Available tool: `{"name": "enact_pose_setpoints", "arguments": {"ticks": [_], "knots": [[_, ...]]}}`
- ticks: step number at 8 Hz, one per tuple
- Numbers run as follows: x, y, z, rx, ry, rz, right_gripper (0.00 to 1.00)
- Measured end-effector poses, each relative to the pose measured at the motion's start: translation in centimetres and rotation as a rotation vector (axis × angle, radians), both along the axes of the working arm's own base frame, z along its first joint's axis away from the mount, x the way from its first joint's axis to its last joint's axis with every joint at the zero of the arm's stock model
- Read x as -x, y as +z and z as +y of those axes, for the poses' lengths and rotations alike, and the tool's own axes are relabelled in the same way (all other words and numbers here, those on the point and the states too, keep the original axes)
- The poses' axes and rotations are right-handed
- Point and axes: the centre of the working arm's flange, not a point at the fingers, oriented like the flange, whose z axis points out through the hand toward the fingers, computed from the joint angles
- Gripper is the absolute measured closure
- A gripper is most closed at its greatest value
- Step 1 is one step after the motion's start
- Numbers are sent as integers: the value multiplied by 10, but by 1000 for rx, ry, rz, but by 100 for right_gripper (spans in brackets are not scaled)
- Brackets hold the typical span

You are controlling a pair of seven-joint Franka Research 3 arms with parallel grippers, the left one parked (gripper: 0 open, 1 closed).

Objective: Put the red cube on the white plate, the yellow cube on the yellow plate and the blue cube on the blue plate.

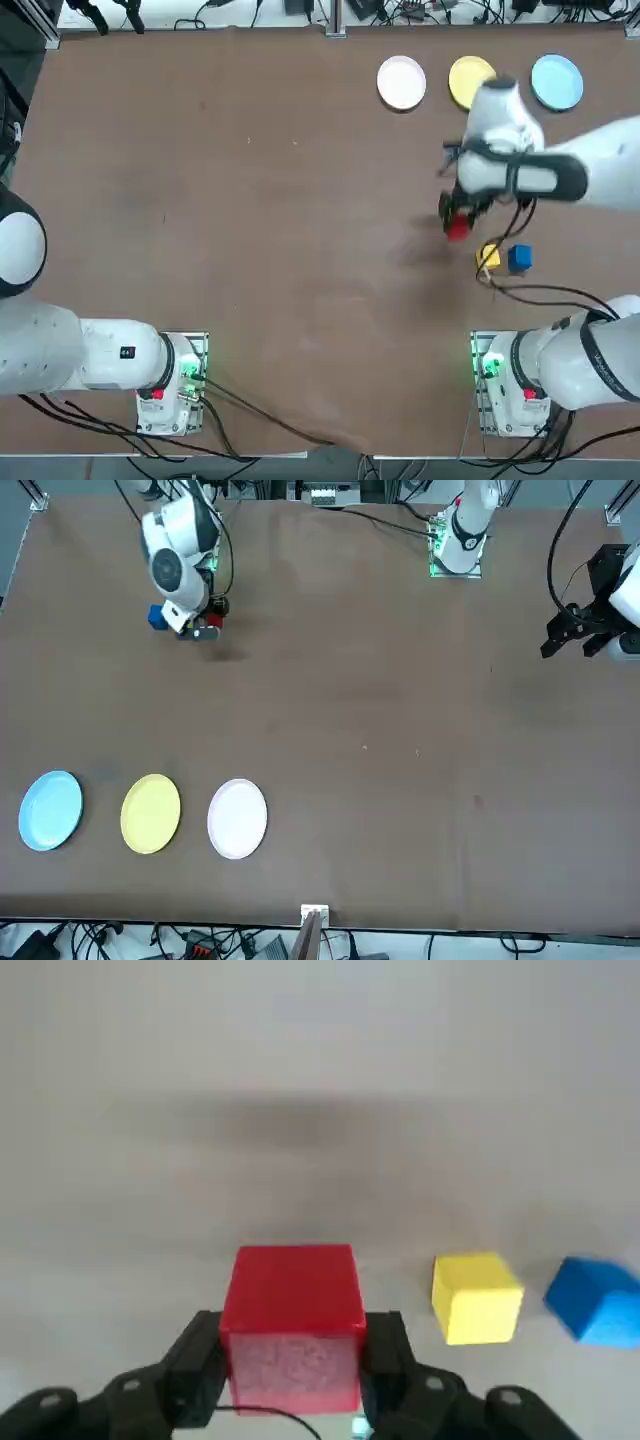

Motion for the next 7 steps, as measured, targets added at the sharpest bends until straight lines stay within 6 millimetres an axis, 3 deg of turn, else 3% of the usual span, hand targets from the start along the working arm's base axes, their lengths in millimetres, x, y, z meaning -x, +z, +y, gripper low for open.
{"name": "enact_pose_setpoints", "arguments": {"ticks": [1,2,3,4,5,7], "knots": [[-38,44,2,-26,-24,-49,30],[-80,76,6,-41,-41,-76,30],[-123,87,15,-43,-49,-78,30],[-165,75,31,-40,-46,-72,30],[-203,49,47,-36,-42,-67,30],[-258,-7,66,-42,-45,-97,30]]}}
